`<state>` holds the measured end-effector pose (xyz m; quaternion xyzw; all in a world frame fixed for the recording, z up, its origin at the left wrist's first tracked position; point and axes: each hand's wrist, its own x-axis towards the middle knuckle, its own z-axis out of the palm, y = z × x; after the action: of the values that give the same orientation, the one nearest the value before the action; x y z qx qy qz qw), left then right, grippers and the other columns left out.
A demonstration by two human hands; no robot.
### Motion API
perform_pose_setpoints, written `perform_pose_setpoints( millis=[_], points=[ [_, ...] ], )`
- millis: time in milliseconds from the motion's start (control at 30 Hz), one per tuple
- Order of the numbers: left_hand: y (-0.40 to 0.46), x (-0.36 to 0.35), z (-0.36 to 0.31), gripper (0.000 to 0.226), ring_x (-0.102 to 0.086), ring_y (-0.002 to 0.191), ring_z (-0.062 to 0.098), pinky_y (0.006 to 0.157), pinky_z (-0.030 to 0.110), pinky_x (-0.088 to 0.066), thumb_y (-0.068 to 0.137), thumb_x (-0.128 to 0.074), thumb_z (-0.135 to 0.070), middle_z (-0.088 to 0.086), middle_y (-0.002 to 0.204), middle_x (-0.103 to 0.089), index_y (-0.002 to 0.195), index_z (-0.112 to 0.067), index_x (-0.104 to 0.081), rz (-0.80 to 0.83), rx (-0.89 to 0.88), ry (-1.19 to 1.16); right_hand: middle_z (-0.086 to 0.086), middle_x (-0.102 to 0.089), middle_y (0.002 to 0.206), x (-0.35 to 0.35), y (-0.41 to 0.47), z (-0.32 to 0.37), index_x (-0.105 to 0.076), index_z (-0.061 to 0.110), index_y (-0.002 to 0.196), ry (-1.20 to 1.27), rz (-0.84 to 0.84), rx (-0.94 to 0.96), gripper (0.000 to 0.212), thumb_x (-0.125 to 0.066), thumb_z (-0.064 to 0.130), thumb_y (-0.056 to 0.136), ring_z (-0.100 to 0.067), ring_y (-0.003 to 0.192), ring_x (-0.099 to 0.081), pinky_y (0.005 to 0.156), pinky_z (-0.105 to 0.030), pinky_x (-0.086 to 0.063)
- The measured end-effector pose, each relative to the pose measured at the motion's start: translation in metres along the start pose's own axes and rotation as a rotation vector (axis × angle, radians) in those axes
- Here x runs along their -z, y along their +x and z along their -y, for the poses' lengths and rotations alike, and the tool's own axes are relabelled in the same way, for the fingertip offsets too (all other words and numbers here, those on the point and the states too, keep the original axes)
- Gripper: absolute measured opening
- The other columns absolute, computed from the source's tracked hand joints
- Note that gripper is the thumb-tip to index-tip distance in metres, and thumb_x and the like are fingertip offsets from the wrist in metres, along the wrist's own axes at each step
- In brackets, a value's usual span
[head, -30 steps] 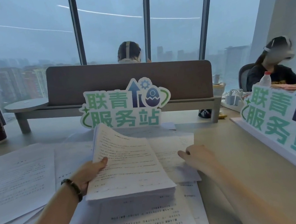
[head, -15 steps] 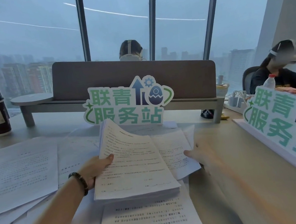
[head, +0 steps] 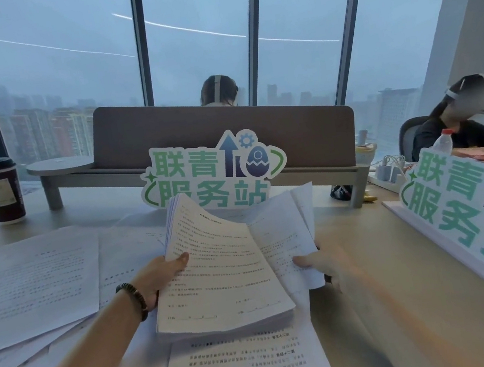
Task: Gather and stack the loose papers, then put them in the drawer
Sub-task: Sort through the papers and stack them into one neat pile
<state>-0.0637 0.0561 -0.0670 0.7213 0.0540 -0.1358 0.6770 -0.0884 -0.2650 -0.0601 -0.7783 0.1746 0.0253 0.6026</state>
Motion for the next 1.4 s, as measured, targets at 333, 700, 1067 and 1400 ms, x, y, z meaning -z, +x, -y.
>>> perform_pose_setpoints(
  millis=[333,700,1067,1400],
  points=[
    [0.0,0.013,-0.002,0.03,-0.069,0.097,0.039,0.078,0.048,-0.058,0.098,-0.055,-0.022,0.022,0.112,-0.07,0.12,-0.002,-0.062,-0.004,0.011,-0.064,-0.008,-0.071,0.114,0.001,0.011,-0.01,-0.066,0.01,0.116,0.077,0.015,-0.006,0.041,-0.083,0.017,0.079,-0.028,0.108,-0.065,0.101,-0.04,-0.049],
    [0.002,0.007,0.002,0.034,-0.066,0.104,0.041,0.094,0.056,-0.051,0.096,-0.059,-0.022,0.022,0.113,-0.07,0.123,-0.001,-0.06,-0.003,0.07,-0.044,-0.006,-0.077,0.096,0.013,-0.031,0.088,-0.067,0.009,0.107,0.135,0.094,0.328,0.019,-0.071,0.008,0.088,-0.023,0.081,-0.076,0.061,-0.031,-0.06],
    [0.01,0.002,0.005,0.038,-0.067,0.101,0.04,0.083,0.051,-0.055,0.094,-0.061,-0.022,0.023,0.113,-0.069,0.126,-0.001,-0.056,-0.005,0.039,-0.088,-0.01,-0.074,0.103,0.018,-0.067,0.159,-0.066,0.014,0.11,0.081,0.138,0.493,0.019,-0.068,0.015,0.092,-0.027,0.085,-0.074,0.077,-0.039,-0.062],
    [0.005,0.001,0.005,0.033,-0.07,0.092,0.038,0.073,0.048,-0.06,0.097,-0.057,-0.019,0.022,0.108,-0.071,0.125,-0.001,-0.058,0.025,0.029,-0.207,-0.008,-0.069,0.099,0.023,-0.052,0.145,-0.055,0.017,0.122,0.361,0.407,0.35,0.025,-0.057,0.022,0.097,-0.023,0.083,-0.068,0.07,-0.033,-0.06]
  ],
)
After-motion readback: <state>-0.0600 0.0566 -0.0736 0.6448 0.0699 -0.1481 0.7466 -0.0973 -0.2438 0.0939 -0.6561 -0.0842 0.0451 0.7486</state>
